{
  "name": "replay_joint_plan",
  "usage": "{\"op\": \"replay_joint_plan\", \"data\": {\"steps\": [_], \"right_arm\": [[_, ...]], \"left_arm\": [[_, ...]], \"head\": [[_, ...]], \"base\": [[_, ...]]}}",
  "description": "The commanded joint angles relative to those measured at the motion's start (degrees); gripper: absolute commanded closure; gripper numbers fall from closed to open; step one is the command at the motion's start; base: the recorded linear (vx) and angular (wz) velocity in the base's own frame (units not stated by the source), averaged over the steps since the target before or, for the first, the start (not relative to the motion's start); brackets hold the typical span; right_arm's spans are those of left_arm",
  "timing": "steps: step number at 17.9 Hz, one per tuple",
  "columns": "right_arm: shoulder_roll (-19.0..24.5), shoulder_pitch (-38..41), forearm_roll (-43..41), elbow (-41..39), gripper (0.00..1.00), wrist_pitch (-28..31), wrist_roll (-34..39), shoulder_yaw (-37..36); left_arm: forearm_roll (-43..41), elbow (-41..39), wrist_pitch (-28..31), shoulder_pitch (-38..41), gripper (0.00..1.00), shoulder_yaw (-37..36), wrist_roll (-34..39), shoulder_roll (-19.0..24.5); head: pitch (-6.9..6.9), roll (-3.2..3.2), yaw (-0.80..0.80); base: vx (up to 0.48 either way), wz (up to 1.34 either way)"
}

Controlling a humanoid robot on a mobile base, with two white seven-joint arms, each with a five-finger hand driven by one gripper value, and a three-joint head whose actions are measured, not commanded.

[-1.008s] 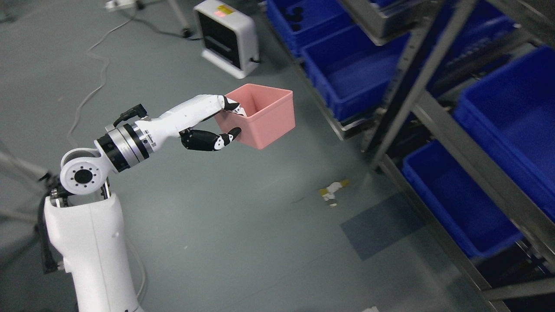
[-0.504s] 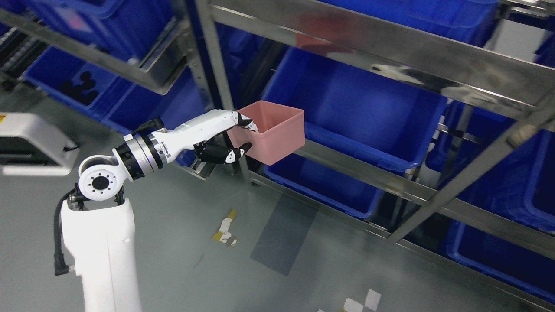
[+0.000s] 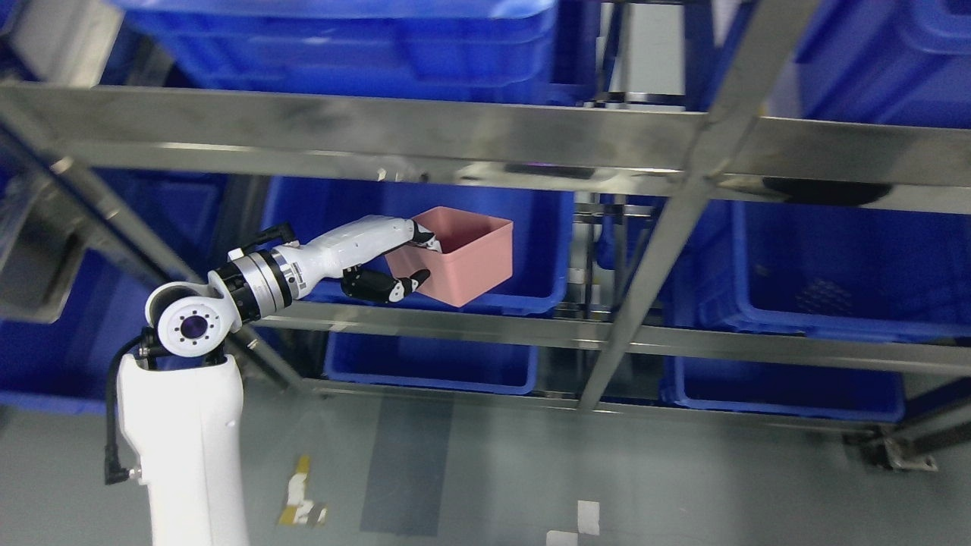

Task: Place storage box into left shelf container
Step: 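Lower the pink box into the blue bin on the shelf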

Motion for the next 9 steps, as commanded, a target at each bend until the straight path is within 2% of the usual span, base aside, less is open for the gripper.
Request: {"op": "replay_joint_plan", "data": {"steps": [1,6,9], "right_arm": [[-1.00,-1.07,0.00,-1.00,0.01,-0.03,0.03,0.00],[-1.00,-1.07,0.00,-1.00,0.01,-0.03,0.03,0.00],[-1.00,-1.07,0.00,-1.00,0.01,-0.03,0.03,0.00]], "left_arm": [[-4.23,7.61,-0.13,-0.68,0.96,8.93,1.43,0.94],[-4.84,9.73,-0.22,-0.50,0.95,14.48,1.70,1.87],[-4.84,10.17,-0.13,0.02,0.90,14.84,2.57,2.05]], "head": [[0.00,0.00,0.00],[-0.01,0.00,0.00],[-0.02,0.00,0.00]], "base": [[0.087,-0.52],[0.076,-0.40],[0.054,-0.26]]}}
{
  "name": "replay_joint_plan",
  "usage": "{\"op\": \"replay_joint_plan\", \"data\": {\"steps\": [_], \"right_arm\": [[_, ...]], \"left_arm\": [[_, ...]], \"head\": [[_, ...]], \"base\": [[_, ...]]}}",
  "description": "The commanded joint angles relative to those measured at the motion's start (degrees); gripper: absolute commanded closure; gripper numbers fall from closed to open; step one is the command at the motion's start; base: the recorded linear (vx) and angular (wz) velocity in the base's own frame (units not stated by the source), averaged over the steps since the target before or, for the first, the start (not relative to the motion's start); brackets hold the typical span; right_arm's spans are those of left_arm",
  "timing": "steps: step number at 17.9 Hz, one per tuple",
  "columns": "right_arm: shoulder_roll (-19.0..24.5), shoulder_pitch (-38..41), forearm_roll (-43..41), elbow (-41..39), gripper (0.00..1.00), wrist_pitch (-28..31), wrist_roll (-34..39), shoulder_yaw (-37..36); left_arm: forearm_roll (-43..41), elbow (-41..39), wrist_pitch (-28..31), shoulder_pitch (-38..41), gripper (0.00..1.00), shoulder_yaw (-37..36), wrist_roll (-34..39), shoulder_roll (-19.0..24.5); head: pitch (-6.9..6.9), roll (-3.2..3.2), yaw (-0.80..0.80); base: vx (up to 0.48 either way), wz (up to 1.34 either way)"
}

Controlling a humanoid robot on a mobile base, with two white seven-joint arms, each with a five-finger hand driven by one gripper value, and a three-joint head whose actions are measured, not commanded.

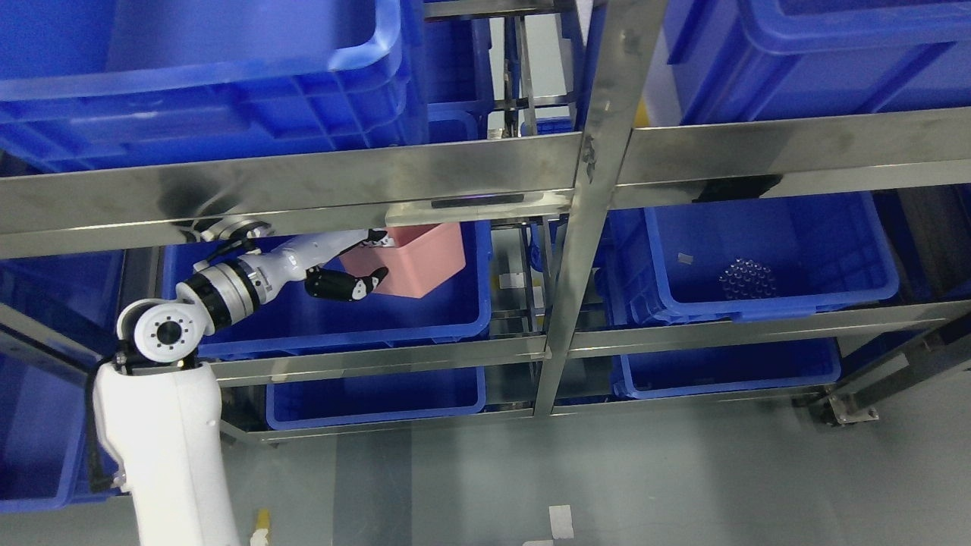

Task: Place storage box into left shelf container
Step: 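Lower the pink box into the blue bin on the shelf, then open the left hand and withdraw it from the blue bin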

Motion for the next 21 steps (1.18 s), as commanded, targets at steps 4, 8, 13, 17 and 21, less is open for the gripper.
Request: {"op": "replay_joint_plan", "data": {"steps": [4,8,13,17,21], "right_arm": [[-1.00,-1.06,0.00,-1.00,0.01,-0.03,0.03,0.00],[-1.00,-1.06,0.00,-1.00,0.01,-0.03,0.03,0.00],[-1.00,-1.06,0.00,-1.00,0.01,-0.03,0.03,0.00],[-1.00,-1.06,0.00,-1.00,0.01,-0.03,0.03,0.00],[-1.00,-1.06,0.00,-1.00,0.01,-0.03,0.03,0.00]], "left_arm": [[-1.03,4.79,0.09,2.03,0.58,6.26,1.90,1.03],[0.20,7.42,0.18,2.91,0.13,3.36,5.31,0.63],[23.44,11.37,4.82,6.33,0.01,-8.49,18.92,0.63],[40.35,10.51,4.85,11.16,0.01,-13.69,37.27,0.63],[40.55,-0.81,2.02,19.24,0.01,-13.35,51.45,0.63]], "head": [[0.00,0.00,0.00],[0.00,0.00,0.00],[0.00,0.00,0.00],[0.00,0.00,0.00],[0.00,0.00,0.00]], "base": [[0.025,-0.11],[-0.003,0.01],[-0.003,0.01],[0.000,0.00],[0.000,0.00]]}}
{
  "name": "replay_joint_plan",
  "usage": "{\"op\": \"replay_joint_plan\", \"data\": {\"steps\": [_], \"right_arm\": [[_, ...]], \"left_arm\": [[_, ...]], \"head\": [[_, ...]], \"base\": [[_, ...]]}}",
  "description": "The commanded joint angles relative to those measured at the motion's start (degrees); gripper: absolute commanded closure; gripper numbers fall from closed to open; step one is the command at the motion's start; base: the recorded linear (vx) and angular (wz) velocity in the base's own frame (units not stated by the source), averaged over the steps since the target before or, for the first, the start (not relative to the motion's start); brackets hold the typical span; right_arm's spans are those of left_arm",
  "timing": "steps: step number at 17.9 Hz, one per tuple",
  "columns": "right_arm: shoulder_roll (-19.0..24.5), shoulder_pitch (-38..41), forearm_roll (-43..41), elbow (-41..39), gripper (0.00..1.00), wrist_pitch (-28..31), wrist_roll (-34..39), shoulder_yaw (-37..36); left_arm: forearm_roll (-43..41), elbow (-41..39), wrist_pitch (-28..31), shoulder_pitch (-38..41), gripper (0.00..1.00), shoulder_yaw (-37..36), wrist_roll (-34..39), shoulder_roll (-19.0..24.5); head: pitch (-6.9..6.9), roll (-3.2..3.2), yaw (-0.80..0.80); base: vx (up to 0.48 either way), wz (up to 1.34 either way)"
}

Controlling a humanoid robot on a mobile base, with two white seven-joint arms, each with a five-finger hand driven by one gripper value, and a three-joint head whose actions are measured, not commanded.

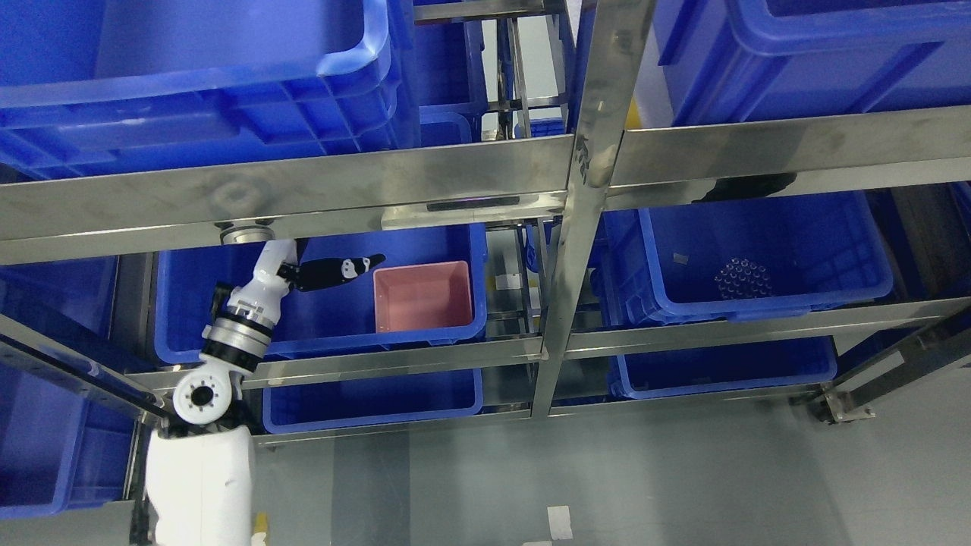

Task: Place storage box into left shelf container
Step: 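Open the left hand and withdraw it from the blue bin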

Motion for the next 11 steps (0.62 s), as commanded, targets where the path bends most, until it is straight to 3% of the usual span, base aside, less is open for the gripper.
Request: {"op": "replay_joint_plan", "data": {"steps": [1,3,6,11], "right_arm": [[-1.00,-1.05,0.00,-1.00,0.01,-0.03,0.03,0.00],[-1.00,-1.05,0.00,-1.00,0.01,-0.03,0.03,0.00],[-1.00,-1.05,0.00,-1.00,0.01,-0.03,0.03,0.00],[-1.00,-1.05,0.00,-1.00,0.01,-0.03,0.03,0.00]], "left_arm": [[8.36,-11.37,-0.94,9.76,0.01,-6.67,9.11,0.86],[8.54,-15.79,0.99,10.92,0.01,-6.59,9.21,0.86],[10.21,-18.61,9.07,10.92,0.01,-5.27,9.29,0.86],[10.30,-18.79,11.20,10.83,0.01,-2.90,9.91,0.86]], "head": [[0.00,0.00,0.00],[0.00,0.00,0.00],[0.00,0.00,0.00],[0.00,0.00,0.00]], "base": [[0.000,0.00],[0.000,0.00],[0.000,0.00],[0.000,0.00]]}}
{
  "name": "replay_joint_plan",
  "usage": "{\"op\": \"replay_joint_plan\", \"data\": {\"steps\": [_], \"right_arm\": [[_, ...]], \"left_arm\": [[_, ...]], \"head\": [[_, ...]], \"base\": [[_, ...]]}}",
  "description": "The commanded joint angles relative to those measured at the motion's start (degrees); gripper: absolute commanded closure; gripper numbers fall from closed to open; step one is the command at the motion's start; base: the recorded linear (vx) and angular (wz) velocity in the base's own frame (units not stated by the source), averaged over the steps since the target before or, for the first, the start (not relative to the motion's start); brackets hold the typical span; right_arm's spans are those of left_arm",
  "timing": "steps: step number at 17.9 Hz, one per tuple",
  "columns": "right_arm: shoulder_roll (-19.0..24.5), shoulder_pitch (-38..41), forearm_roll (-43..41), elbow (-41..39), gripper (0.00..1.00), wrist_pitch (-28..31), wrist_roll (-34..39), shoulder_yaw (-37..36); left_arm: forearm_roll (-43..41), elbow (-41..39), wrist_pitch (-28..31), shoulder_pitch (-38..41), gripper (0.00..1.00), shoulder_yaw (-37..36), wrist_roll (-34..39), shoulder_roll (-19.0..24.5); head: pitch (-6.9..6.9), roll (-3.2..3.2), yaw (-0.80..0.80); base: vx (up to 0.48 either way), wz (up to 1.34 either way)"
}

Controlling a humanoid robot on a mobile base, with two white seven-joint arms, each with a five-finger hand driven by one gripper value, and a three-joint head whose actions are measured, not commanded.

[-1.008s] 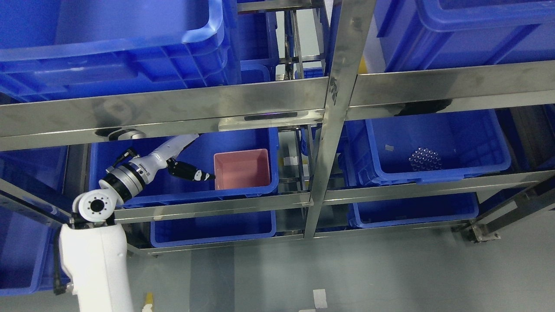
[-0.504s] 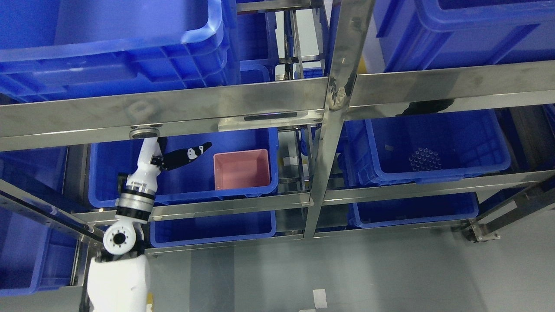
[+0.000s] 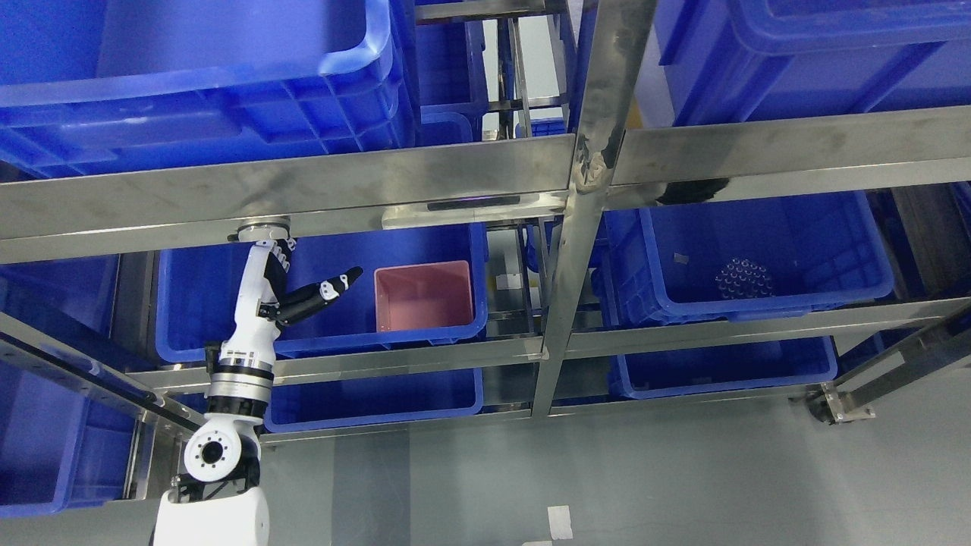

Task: Place storage box into left shelf container
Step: 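Open the left hand and withdraw it from the blue bin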

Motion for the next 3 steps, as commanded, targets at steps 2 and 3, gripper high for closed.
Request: {"op": "replay_joint_plan", "data": {"steps": [2,3], "right_arm": [[-1.00,-1.05,0.00,-1.00,0.01,-0.03,0.03,0.00],[-1.00,-1.05,0.00,-1.00,0.01,-0.03,0.03,0.00]], "left_arm": [[2.89,-7.52,1.40,1.31,0.01,0.70,0.23,0.95],[2.89,-7.52,1.40,1.31,0.01,0.70,0.23,0.95]], "head": [[0.00,0.00,0.00],[0.00,0.00,0.00]], "base": [[0.000,0.00],[0.000,0.00]]}}
